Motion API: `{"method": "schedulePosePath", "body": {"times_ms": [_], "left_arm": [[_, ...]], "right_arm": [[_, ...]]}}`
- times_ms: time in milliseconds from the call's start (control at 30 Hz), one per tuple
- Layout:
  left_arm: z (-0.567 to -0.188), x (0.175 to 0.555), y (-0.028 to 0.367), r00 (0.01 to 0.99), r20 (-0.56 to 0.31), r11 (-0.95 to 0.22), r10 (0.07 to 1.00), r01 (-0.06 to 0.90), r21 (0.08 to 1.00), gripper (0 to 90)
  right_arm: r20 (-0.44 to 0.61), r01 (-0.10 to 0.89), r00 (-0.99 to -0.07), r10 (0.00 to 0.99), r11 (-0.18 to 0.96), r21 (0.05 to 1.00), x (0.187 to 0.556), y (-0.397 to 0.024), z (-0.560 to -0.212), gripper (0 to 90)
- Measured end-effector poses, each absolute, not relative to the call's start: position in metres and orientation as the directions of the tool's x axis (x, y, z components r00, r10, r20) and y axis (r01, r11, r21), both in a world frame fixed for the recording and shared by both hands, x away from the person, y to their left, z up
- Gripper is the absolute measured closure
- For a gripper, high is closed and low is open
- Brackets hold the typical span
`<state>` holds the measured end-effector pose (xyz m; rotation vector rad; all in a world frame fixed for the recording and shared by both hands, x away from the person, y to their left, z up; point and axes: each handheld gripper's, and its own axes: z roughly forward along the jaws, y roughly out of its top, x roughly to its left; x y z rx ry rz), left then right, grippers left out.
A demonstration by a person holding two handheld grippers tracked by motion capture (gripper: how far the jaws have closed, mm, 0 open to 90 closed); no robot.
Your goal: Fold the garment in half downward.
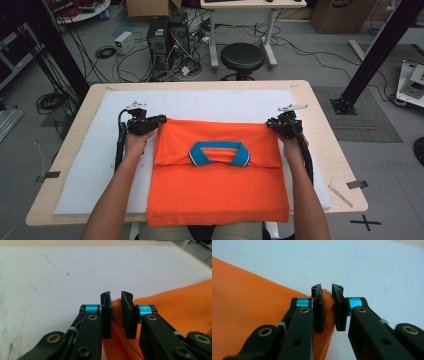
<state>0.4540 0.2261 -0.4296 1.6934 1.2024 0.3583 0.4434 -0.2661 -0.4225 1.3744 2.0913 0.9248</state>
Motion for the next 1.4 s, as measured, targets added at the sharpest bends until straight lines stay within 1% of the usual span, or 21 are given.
{"method": "schedulePosePath", "body": {"times_ms": [67, 133, 200, 400, 433, 467, 533, 567, 600, 633, 700, 767, 800, 933, 1067, 1133, 1233, 1300, 1367, 1400], "left_arm": [[-0.426, 0.461, 0.224, 0.461, -0.276, -0.023, 0.843, 0.544, 0.839, 79.6], [-0.425, 0.464, 0.222, 0.457, -0.273, 0.003, 0.847, 0.508, 0.861, 79.5], [-0.426, 0.469, 0.223, 0.446, -0.285, 0.002, 0.849, 0.536, 0.844, 79.5], [-0.426, 0.473, 0.223, 0.443, -0.284, -0.004, 0.851, 0.544, 0.839, 78.6], [-0.428, 0.472, 0.223, 0.439, -0.298, 0.006, 0.848, 0.553, 0.833, 76.9], [-0.430, 0.472, 0.224, 0.437, -0.312, 0.016, 0.844, 0.561, 0.828, 72.5], [-0.431, 0.469, 0.223, 0.436, -0.304, 0.008, 0.847, 0.561, 0.827, 59.4], [-0.431, 0.467, 0.223, 0.449, -0.304, 0.002, 0.840, 0.558, 0.830, 55.4], [-0.430, 0.464, 0.222, 0.458, -0.301, -0.001, 0.836, 0.552, 0.834, 55.4], [-0.429, 0.462, 0.221, 0.468, -0.308, -0.006, 0.828, 0.557, 0.830, 51.5], [-0.426, 0.456, 0.216, 0.506, -0.305, -0.027, 0.807, 0.547, 0.837, 46.6], [-0.423, 0.448, 0.209, 0.554, -0.287, -0.059, 0.781, 0.524, 0.850, 46.4], [-0.422, 0.444, 0.205, 0.572, -0.293, -0.064, 0.766, 0.522, 0.851, 45.3], [-0.420, 0.431, 0.189, 0.643, -0.279, -0.122, 0.713, 0.506, 0.854, 43.6], [-0.423, 0.422, 0.170, 0.696, -0.263, -0.194, 0.668, 0.505, 0.841, 41.0], [-0.425, 0.420, 0.160, 0.718, -0.258, -0.225, 0.646, 0.502, 0.835, 40.8], [-0.429, 0.418, 0.148, 0.748, -0.278, -0.263, 0.603, 0.515, 0.816, 40.7], [-0.433, 0.418, 0.142, 0.753, -0.272, -0.308, 0.599, 0.531, 0.790, 40.8], [-0.436, 0.418, 0.138, 0.750, -0.276, -0.328, 0.601, 0.546, 0.771, 41.6], [-0.437, 0.417, 0.136, 0.751, -0.277, -0.330, 0.599, 0.547, 0.769, 44.4]], "right_arm": [[-0.041, 0.601, -0.376, 0.926, 0.277, 0.750, 0.450, -0.264, -0.420, 81.5], [-0.051, 0.595, -0.358, 0.932, 0.270, 0.757, 0.455, -0.261, -0.417, 81.5], [-0.046, 0.597, -0.339, 0.940, 0.253, 0.762, 0.461, -0.260, -0.415, 81.5], [-0.028, 0.606, -0.304, 0.952, 0.216, 0.766, 0.472, -0.254, -0.415, 81.4], [-0.026, 0.607, -0.303, 0.953, 0.214, 0.765, 0.473, -0.254, -0.416, 81.2], [-0.023, 0.610, -0.303, 0.953, 0.213, 0.763, 0.472, -0.253, -0.417, 80.6], [-0.020, 0.612, -0.307, 0.952, 0.213, 0.761, 0.470, -0.252, -0.418, 76.7], [-0.015, 0.612, -0.308, 0.951, 0.210, 0.763, 0.469, -0.252, -0.418, 71.7], [-0.007, 0.613, -0.307, 0.952, 0.203, 0.763, 0.467, -0.252, -0.418, 66.5], [0.009, 0.610, -0.312, 0.950, 0.193, 0.768, 0.465, -0.252, -0.418, 62.2], [0.017, 0.599, -0.325, 0.946, 0.192, 0.777, 0.461, -0.251, -0.416, 55.7], [0.013, 0.594, -0.342, 0.940, 0.206, 0.778, 0.455, -0.249, -0.414, 51.4], [0.009, 0.588, -0.347, 0.938, 0.210, 0.781, 0.452, -0.248, -0.412, 49.5], [-0.012, 0.559, -0.369, 0.929, 0.233, 0.796, 0.437, -0.243, -0.403, 44.5], [0.018, 0.553, -0.397, 0.918, 0.223, 0.803, 0.425, -0.242, -0.400, 41.0], [0.037, 0.559, -0.419, 0.907, 0.226, 0.798, 0.420, -0.242, -0.401, 39.3], [0.056, 0.564, -0.442, 0.895, 0.229, 0.794, 0.411, -0.239, -0.404, 37.6], [0.061, 0.565, -0.458, 0.887, 0.238, 0.790, 0.407, -0.237, -0.407, 36.3], [0.066, 0.569, -0.472, 0.879, 0.246, 0.785, 0.404, -0.235, -0.410, 35.4], [0.068, 0.570, -0.480, 0.875, 0.252, 0.782, 0.403, -0.233, -0.411, 35.3]]}}
